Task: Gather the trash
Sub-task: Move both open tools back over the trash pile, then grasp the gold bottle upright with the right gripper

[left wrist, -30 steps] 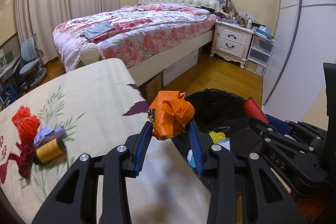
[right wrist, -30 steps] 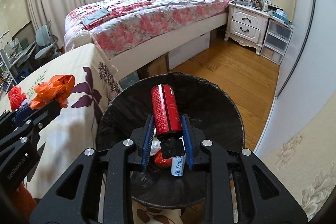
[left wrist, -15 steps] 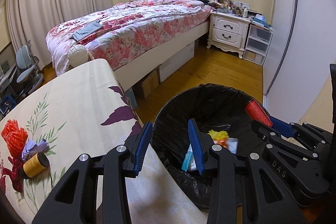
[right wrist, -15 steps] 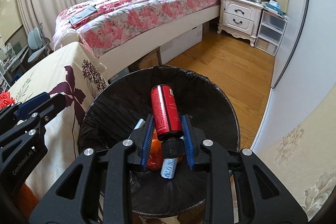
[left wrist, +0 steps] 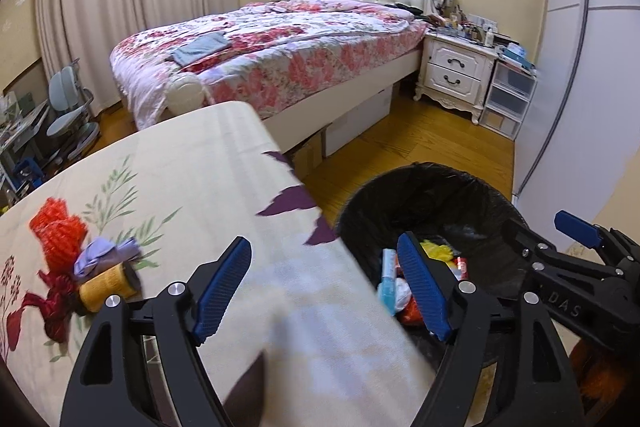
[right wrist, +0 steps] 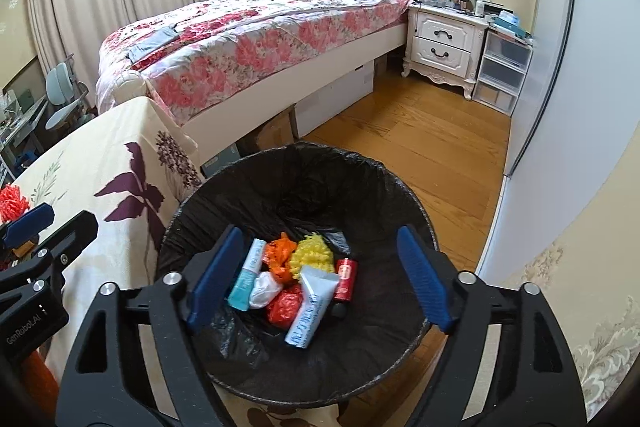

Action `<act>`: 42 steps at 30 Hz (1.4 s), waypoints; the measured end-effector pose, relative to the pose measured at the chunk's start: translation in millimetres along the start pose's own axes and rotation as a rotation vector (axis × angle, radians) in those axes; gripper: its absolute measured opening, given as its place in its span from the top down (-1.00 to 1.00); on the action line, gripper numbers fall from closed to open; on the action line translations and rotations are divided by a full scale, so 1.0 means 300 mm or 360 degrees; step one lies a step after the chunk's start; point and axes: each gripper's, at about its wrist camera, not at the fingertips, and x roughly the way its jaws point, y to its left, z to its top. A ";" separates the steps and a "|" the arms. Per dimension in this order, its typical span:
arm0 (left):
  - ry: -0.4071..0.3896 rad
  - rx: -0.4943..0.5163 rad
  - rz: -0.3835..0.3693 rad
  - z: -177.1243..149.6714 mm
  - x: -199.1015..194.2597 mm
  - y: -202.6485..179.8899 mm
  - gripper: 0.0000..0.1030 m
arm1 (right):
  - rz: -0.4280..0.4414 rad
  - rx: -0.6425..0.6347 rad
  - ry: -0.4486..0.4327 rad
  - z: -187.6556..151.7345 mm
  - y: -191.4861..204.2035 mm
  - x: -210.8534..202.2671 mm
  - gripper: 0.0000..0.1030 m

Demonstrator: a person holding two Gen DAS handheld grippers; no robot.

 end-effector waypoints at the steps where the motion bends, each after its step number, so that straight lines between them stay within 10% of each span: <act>1: 0.0008 -0.0017 0.0014 -0.008 -0.009 0.021 -0.47 | 0.0029 -0.0006 0.0003 0.000 0.015 -0.004 -0.54; 28: 0.0084 -0.0496 0.0566 -0.265 -0.250 0.658 -0.50 | 0.0543 -0.0457 0.0132 0.044 0.710 0.069 -0.54; 42: 0.0116 -0.0600 0.0572 -0.308 -0.275 0.740 -0.51 | 0.0559 -0.0615 0.0215 -0.067 0.783 0.018 -0.54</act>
